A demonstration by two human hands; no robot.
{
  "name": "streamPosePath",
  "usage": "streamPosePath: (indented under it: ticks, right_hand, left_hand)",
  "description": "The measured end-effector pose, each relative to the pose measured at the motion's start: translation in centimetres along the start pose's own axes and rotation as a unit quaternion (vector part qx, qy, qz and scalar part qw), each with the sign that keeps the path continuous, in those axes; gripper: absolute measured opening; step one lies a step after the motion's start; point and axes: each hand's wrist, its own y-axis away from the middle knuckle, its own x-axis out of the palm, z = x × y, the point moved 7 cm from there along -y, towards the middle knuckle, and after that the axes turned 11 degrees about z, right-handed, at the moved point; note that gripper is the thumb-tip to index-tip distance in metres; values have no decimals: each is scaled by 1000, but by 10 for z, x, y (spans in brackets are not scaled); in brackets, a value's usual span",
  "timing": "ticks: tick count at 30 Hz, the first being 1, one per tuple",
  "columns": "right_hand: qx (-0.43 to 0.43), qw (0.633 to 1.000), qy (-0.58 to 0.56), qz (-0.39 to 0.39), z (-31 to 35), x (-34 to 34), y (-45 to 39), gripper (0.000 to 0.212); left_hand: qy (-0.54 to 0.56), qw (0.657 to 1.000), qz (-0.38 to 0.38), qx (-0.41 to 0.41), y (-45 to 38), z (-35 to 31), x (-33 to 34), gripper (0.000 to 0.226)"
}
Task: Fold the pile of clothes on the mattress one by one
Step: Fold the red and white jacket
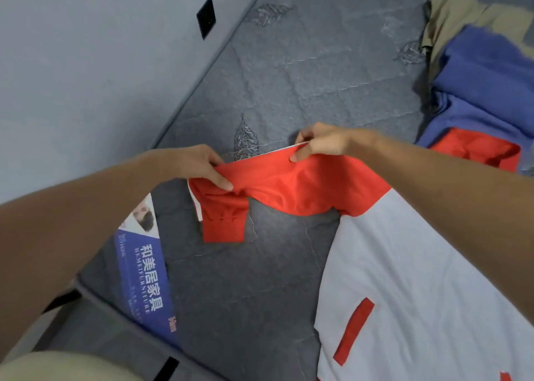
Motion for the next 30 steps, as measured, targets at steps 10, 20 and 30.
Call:
streamPosePath:
  ticks: [10,20,30]
  right_hand:
    - [-21,956,86,-279,2,-17,-29,14]
    - [72,860,285,-416,-19,59,50,41]
    - [-106,935,97,-323,-98,68,55,68]
  left_hand:
    - [-87,924,-371,27,25,52,-71,36]
    - [-356,872,-307,139,-26,-40,37,71]
    - [-341,865,-366,40,-77,-80,83,81]
